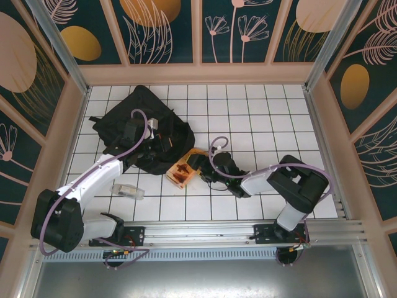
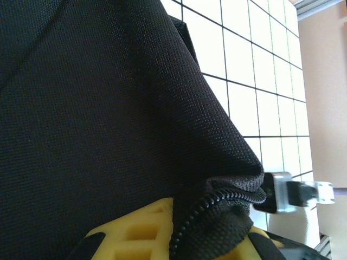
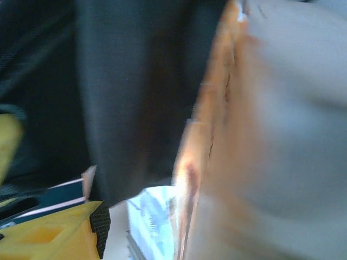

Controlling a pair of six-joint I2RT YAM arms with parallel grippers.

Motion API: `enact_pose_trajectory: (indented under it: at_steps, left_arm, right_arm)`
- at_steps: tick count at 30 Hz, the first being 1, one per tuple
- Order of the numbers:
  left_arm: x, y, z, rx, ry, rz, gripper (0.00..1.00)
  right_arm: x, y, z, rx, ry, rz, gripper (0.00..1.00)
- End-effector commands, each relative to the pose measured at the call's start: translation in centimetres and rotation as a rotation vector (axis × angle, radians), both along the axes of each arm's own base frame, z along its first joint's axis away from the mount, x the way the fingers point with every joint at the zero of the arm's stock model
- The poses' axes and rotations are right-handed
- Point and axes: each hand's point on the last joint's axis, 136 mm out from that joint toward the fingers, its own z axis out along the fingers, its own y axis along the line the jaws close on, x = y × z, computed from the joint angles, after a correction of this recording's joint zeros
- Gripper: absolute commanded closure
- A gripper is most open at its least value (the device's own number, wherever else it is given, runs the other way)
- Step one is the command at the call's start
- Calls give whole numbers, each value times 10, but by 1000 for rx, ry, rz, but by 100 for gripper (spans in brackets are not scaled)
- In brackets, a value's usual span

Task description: Pack books, pencil case, and school supplies into a backpack

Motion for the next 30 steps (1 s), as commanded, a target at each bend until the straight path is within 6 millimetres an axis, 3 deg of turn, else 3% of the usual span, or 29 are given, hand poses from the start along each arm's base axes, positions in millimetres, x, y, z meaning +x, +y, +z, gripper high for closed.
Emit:
enact_pose_trajectory:
  at_steps: [1,3,5,10,12,16,18,20,24,27,30]
  left_arm:
    - [-4,-14,12,-57,3,-53,100]
    - [-2,-15,14,-58,-1,-55,100]
    - [-1,-15,15,-58,-6,-56,100]
    - [1,-15,19,-43,-16,-60,100]
    - [3,-13,24,-22,-29,-61,100]
    - [11,-9,40,36,-70,-59,100]
    - [22,-8,63,59,-128,-53,100]
    - [29,-6,74,94,-157,-50,100]
    - [42,-10,94,130,-206,-84,100]
    - [46,-19,101,126,-224,-131,100]
    - [46,-32,106,82,-224,-200,100]
  right_arm:
    - [3,-1,-4,-20,31,-7,30]
    - [3,-6,-6,-31,29,-13,31]
    - [6,-12,-5,-32,27,-32,40]
    - [14,-22,8,-5,-8,-62,88]
    - [14,-26,15,-1,-25,-66,100]
    - [12,-48,35,-71,-68,-113,100]
    - [7,-62,49,-132,-103,-125,100]
    - [0,-73,74,-159,-169,-112,100]
    - [-14,-96,141,-191,-349,-89,100]
    - [-26,-103,187,-168,-472,-54,100]
    - [-34,-99,215,-154,-544,9,100]
